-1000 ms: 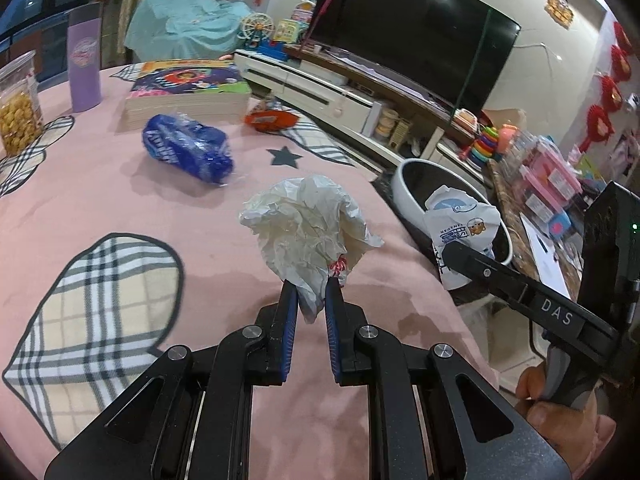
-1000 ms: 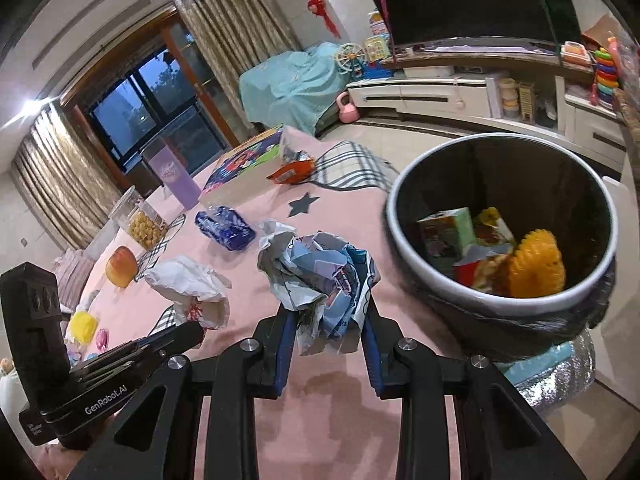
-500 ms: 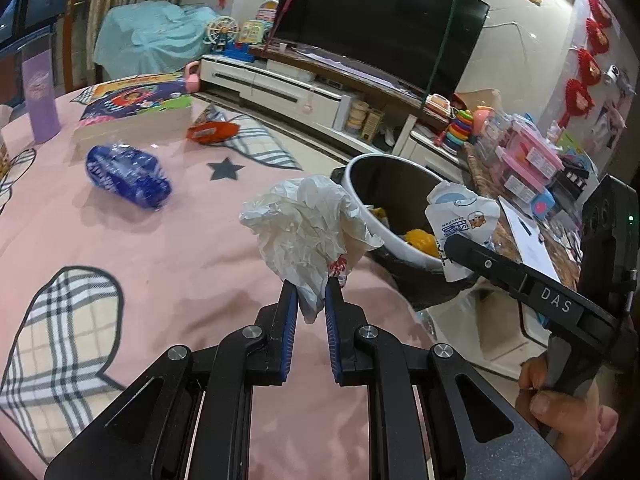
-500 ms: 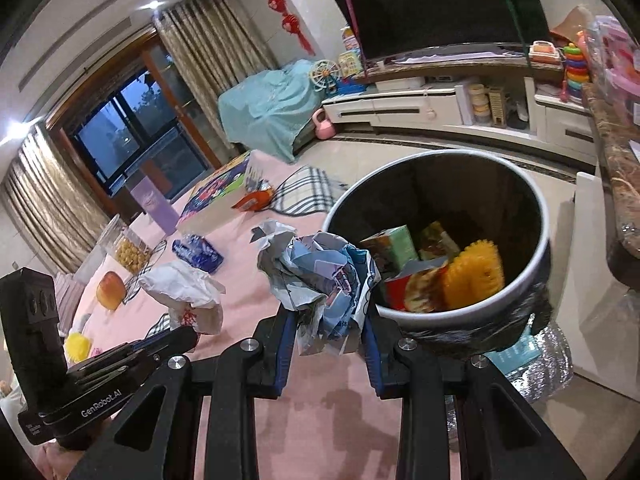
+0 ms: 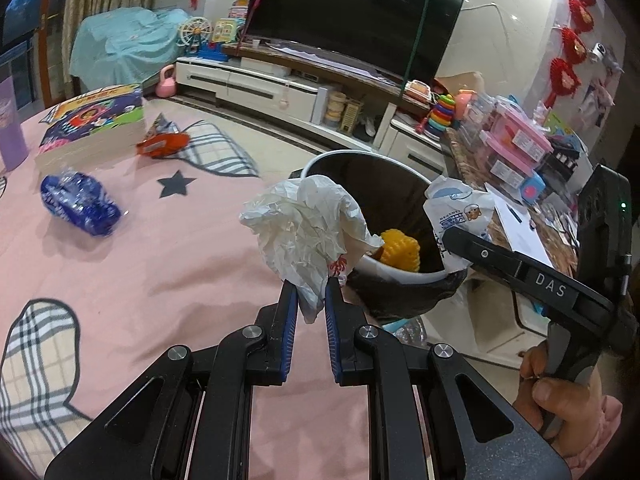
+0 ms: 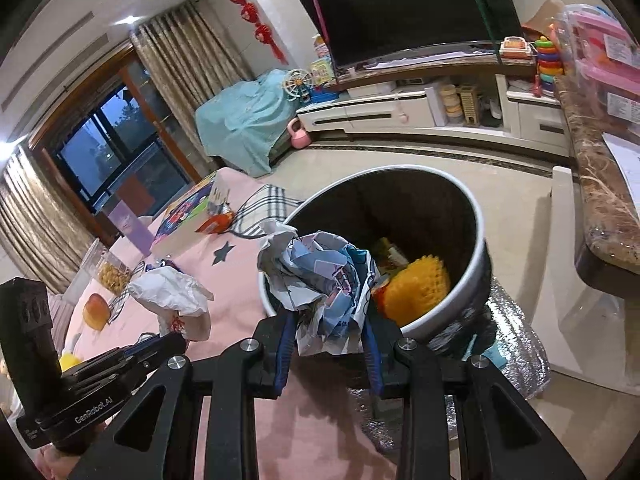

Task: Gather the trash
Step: 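Carry the tissue and crumpled paper with both tools over the bin opening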

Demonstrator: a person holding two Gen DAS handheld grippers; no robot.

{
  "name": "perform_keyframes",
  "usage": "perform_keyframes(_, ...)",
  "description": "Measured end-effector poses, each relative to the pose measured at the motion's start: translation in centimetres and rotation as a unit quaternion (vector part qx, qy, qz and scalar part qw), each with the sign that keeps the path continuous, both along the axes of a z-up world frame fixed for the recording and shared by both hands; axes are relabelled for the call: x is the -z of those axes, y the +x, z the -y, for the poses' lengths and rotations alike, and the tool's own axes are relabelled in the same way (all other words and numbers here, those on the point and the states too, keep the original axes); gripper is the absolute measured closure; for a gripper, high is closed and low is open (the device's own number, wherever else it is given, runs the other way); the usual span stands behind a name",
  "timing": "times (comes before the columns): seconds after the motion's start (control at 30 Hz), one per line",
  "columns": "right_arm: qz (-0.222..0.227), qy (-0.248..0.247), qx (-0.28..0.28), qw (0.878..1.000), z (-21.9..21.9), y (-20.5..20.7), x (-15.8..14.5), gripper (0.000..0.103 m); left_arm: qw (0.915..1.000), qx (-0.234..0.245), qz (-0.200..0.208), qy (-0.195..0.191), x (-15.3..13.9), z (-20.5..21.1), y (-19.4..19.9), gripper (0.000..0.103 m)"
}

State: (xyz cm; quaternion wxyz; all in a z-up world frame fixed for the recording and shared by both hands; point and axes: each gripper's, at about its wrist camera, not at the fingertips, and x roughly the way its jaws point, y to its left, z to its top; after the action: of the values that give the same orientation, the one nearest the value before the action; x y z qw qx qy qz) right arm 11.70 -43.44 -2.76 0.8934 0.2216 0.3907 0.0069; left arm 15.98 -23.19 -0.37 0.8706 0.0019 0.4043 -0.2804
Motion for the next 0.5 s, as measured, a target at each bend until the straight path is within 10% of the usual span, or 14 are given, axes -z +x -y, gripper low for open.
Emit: perform_keyframes(0.5, -0.011, 0.001, 0.013, 1.000, 3.0, 1.7, 0.7, 0.071, 0.9995, 0.026, 0.000, 0.015, -0.1, 4.3, 1.6, 0.090)
